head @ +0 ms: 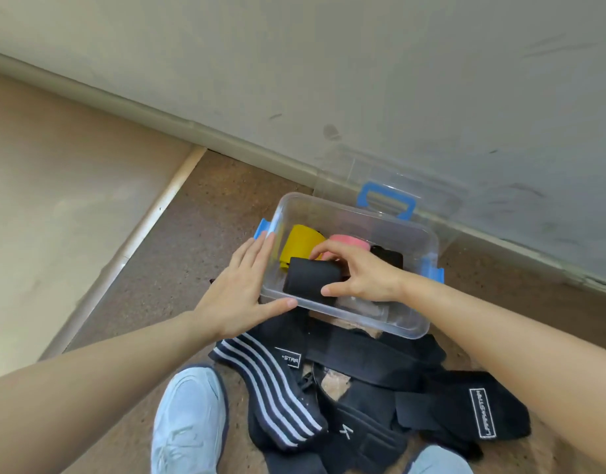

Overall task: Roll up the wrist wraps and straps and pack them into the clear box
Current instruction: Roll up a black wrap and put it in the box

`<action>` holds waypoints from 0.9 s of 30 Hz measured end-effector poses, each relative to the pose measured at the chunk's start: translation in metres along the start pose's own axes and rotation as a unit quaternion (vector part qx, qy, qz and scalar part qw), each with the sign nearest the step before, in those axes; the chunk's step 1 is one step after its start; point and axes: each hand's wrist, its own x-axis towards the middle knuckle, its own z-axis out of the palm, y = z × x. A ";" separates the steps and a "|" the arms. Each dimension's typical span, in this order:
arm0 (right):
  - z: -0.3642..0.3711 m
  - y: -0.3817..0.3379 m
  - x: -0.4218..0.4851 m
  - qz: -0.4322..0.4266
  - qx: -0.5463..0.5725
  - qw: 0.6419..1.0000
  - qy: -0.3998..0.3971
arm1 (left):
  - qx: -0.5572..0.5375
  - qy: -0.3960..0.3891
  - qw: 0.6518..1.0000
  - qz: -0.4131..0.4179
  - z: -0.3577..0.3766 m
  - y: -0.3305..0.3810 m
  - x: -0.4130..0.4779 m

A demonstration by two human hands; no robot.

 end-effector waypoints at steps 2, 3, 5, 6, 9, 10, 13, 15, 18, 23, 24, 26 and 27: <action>0.004 0.001 0.007 -0.002 -0.008 1.000 -0.016 | -0.013 0.000 1.000 -0.003 0.003 -0.002 0.001; 0.006 0.001 0.011 -0.007 -0.020 1.000 -0.021 | -0.020 0.002 1.000 -0.002 0.004 -0.003 0.001; 0.012 0.001 0.019 -0.024 -0.073 0.997 -0.013 | -0.034 0.003 0.999 0.000 0.004 -0.003 0.001; 0.016 0.002 0.022 -0.030 -0.120 0.992 0.000 | -0.040 0.004 0.999 -0.001 0.005 -0.003 0.001; 0.023 0.004 0.028 -0.051 -0.318 0.945 0.046 | -0.046 0.008 0.999 -0.001 0.006 -0.002 0.001; 0.024 0.005 0.028 -0.062 -0.360 0.930 0.051 | -0.047 0.008 0.999 -0.001 0.006 -0.001 0.001; 0.024 0.009 0.027 -0.085 -0.392 0.915 0.037 | -0.053 0.008 0.999 -0.002 0.006 -0.001 0.001; 0.017 0.009 0.026 -0.120 -0.363 0.924 0.024 | -0.060 0.007 0.998 -0.003 0.006 -0.001 0.001; 0.006 0.010 0.027 -0.167 -0.362 0.917 0.003 | -0.071 0.008 0.997 -0.006 0.005 0.000 0.001; 0.009 0.017 0.042 -0.153 -0.414 0.896 -0.039 | -0.079 0.013 0.997 -0.007 0.006 0.000 0.000; 0.012 0.017 0.047 -0.153 -0.426 0.891 -0.040 | -0.080 0.014 0.997 -0.007 0.006 0.000 0.000; 0.016 0.017 0.056 -0.152 -0.458 0.875 -0.043 | -0.081 0.012 0.997 -0.008 0.006 0.000 0.000; 0.018 0.018 0.058 -0.155 -0.472 0.867 -0.042 | -0.081 0.011 0.997 -0.008 0.006 0.000 0.000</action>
